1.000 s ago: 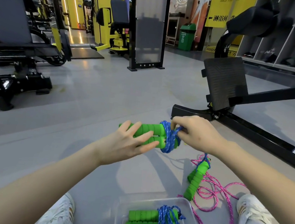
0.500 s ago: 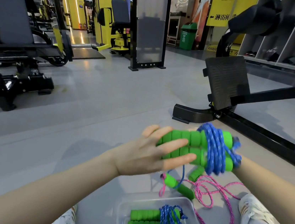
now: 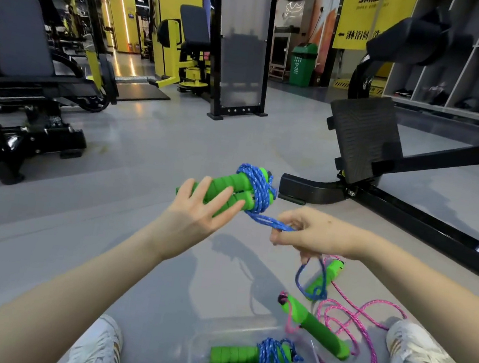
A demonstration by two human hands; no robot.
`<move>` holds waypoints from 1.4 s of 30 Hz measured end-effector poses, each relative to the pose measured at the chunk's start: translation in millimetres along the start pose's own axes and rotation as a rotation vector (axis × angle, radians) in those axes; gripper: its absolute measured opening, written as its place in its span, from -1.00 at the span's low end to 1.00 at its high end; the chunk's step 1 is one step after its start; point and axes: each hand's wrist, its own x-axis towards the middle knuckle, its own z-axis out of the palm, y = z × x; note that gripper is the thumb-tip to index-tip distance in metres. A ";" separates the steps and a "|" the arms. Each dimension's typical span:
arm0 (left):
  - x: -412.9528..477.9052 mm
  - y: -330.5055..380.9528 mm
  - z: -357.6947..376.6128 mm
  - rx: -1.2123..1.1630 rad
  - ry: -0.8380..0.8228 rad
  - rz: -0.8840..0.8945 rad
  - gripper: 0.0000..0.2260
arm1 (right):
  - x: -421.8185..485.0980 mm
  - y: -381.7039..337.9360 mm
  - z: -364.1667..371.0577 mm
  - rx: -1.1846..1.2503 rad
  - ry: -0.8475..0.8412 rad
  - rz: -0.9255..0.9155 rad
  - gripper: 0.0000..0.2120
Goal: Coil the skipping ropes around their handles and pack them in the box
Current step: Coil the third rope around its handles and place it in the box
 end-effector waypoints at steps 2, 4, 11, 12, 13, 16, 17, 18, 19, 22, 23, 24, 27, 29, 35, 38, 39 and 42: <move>-8.2 -0.3 1.6 -0.019 -0.059 0.102 -0.57 | 2.7 -5.7 -8.6 -0.116 0.149 -0.108 -0.79; -12.2 1.6 -0.5 -0.064 -0.085 0.199 -0.57 | 4.1 -6.0 -14.3 -0.170 0.271 -0.150 -0.81; -1.3 26.2 -16.2 -0.235 0.093 0.332 -0.68 | 9.2 29.3 -24.0 -0.174 0.423 -0.216 -0.69; 1.1 30.9 -20.3 -0.259 0.123 0.332 -0.69 | 7.5 33.2 -24.6 -0.142 0.409 -0.204 -0.69; 4.8 35.4 -24.6 -0.288 0.152 0.327 -0.69 | 6.6 38.3 -24.7 -0.124 0.393 -0.181 -0.70; 20.2 43.8 -35.1 -0.335 0.244 0.295 -0.69 | 3.4 48.8 -14.5 -0.203 0.280 -0.096 -0.73; 24.4 44.4 -35.7 -0.333 0.268 0.285 -0.69 | 0.5 48.8 -10.0 -0.231 0.225 -0.040 -0.72; 26.8 44.1 -34.4 -0.328 0.281 0.271 -0.68 | -2.2 51.5 -7.0 -0.231 0.172 0.024 -0.60; 27.6 42.6 -31.7 -0.322 0.276 0.250 -0.67 | -4.9 55.0 -5.3 -0.208 0.113 0.124 -0.40; 21.7 30.1 -18.6 -0.268 0.194 0.085 -0.62 | -9.4 52.6 11.3 -0.187 0.121 0.220 -0.68; 18.3 23.8 -14.3 -0.231 0.167 0.008 -0.61 | -7.9 50.0 14.8 -0.222 0.186 0.132 -0.82; 14.7 17.9 -10.7 -0.190 0.142 -0.057 -0.59 | -6.0 45.5 17.9 -0.188 0.224 0.058 -0.84; 3.3 7.8 -4.7 -0.101 0.049 -0.072 -0.54 | -1.4 32.9 15.7 -0.066 0.223 0.041 -0.82; -1.6 6.9 -4.6 -0.065 -0.004 -0.038 -0.52 | 1.0 29.8 15.6 -0.074 0.171 0.049 -0.78; -6.1 5.6 1.7 -0.039 -0.107 -0.102 -0.45 | 3.5 24.2 23.0 -0.434 0.350 -0.116 -0.84; -7.3 9.6 2.1 -0.072 -0.183 -0.080 -0.44 | 2.0 14.1 25.9 -0.547 0.390 -0.328 -0.89; -7.2 11.7 1.1 -0.083 -0.205 -0.058 -0.45 | 1.2 8.9 24.3 -0.529 0.391 -0.413 -0.88; -7.2 16.6 -3.3 -0.135 -0.236 0.040 -0.48 | -0.2 -2.6 10.8 -0.417 0.416 -0.542 -0.84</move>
